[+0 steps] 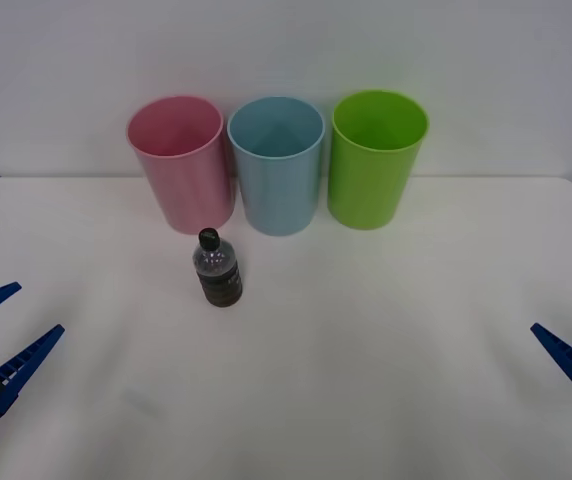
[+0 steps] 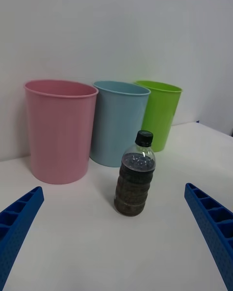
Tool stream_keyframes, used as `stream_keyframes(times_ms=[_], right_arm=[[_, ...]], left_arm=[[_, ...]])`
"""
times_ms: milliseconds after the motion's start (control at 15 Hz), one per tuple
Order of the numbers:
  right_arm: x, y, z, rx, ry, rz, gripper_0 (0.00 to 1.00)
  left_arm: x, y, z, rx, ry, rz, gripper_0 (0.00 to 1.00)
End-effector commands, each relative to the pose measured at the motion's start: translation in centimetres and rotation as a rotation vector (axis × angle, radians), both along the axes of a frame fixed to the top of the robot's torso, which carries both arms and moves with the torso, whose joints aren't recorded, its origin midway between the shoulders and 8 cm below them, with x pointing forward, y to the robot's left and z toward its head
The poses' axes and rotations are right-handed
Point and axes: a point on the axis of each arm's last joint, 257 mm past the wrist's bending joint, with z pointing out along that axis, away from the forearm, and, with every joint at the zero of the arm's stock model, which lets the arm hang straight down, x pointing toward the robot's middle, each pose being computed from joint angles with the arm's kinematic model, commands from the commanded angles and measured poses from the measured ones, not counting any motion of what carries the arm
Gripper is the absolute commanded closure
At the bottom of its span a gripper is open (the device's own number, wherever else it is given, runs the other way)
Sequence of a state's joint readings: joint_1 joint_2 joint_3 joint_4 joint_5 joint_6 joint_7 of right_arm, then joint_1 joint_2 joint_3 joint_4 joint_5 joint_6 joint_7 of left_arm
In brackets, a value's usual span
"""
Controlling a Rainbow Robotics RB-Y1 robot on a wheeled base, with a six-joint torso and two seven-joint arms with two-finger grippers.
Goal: Grasp the object on the table and drop it into the matching bin: aluminum can to the light blue bin, PET bottle to the pink bin.
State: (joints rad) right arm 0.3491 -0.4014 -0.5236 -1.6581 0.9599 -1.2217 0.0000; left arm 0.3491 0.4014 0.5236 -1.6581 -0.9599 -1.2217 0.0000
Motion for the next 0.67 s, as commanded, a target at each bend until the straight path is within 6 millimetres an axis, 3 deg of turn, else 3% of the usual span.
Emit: stream_keyframes(times_ms=[67,133,200,333,467,667], right_arm=[[0.0,0.0,0.0,0.000,0.000,0.000,0.00],[0.0,0.0,0.0,0.000,0.000,0.000,0.00],[0.0,0.0,0.0,0.000,0.000,0.000,0.00],[0.0,0.0,0.0,0.000,0.000,0.000,0.00],[0.0,0.0,0.0,0.000,0.000,0.000,0.00],[0.0,0.0,0.0,0.000,0.000,0.000,0.00]], left_arm=[[0.0,0.0,0.0,0.000,0.000,0.000,0.00],[0.0,0.0,0.0,0.000,0.000,0.000,0.00],[-0.2,-0.7,-2.0,-0.022,0.039,0.008,0.00],[-0.1,-1.1,-1.8,-0.025,0.033,-0.005,0.00],[-0.5,-0.6,-2.2,-0.018,0.046,0.008,0.00],[-1.8,-0.1,-4.6,0.021,0.095,0.032,0.00]])
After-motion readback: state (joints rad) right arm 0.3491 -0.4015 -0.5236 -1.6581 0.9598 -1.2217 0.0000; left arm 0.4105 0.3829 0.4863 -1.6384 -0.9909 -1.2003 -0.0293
